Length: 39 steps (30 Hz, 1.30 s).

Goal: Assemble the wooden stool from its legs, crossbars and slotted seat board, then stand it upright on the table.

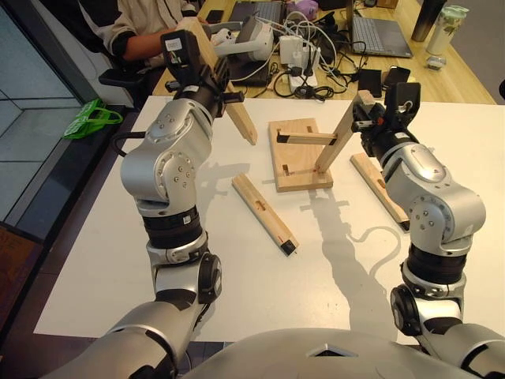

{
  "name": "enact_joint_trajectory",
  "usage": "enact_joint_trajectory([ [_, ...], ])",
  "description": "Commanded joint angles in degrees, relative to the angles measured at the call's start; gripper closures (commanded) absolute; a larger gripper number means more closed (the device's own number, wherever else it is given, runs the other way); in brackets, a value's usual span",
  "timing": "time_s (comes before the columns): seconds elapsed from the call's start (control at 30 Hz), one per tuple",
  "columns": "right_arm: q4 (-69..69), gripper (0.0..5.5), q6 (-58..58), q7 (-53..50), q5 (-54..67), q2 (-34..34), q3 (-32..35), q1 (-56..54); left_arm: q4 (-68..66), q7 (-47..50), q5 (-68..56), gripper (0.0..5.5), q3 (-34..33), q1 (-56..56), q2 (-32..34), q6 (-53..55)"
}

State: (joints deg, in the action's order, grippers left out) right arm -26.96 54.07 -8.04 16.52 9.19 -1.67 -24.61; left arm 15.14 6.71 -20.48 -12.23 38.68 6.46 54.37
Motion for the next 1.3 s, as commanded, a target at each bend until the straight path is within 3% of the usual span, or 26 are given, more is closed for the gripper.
enact_joint_trajectory([
  [0.03, 1.7, 4.5, -1.7, -1.2, -5.0, -0.6, -4.5, 3.7, 0.1, -0.4, 1.2, 4.48, 0.7, 0.1, 0.7, -0.7],
  [0.33, 1.4, 4.5, -1.6, -0.3, -6.5, -3.1, -5.3, 6.0, 2.7, 0.5, 2.5, 4.48, 2.2, -1.7, -1.4, -1.9],
  [0.37, 1.1, 4.12, -1.4, -0.4, -6.7, -3.4, -5.1, 6.2, 3.8, 0.9, 2.9, 4.48, 2.5, -2.8, -2.0, -3.0],
  [0.63, -0.6, 3.03, -0.4, 0.2, -5.4, -7.7, -0.6, 7.5, 11.7, 3.5, 3.3, 4.48, 3.3, -11.3, -7.3, -5.5],
  [0.83, -1.4, 3.03, 5.8, 3.1, -0.1, -11.4, 4.0, 9.6, 10.3, 5.4, 1.0, 4.48, 2.3, -13.4, -14.2, -6.2],
  [1.3, 0.5, 3.03, 10.0, 3.4, 3.3, -15.2, 7.5, 7.8, -2.9, 4.6, 3.5, 4.48, 5.1, -8.7, -15.8, -12.6],
])
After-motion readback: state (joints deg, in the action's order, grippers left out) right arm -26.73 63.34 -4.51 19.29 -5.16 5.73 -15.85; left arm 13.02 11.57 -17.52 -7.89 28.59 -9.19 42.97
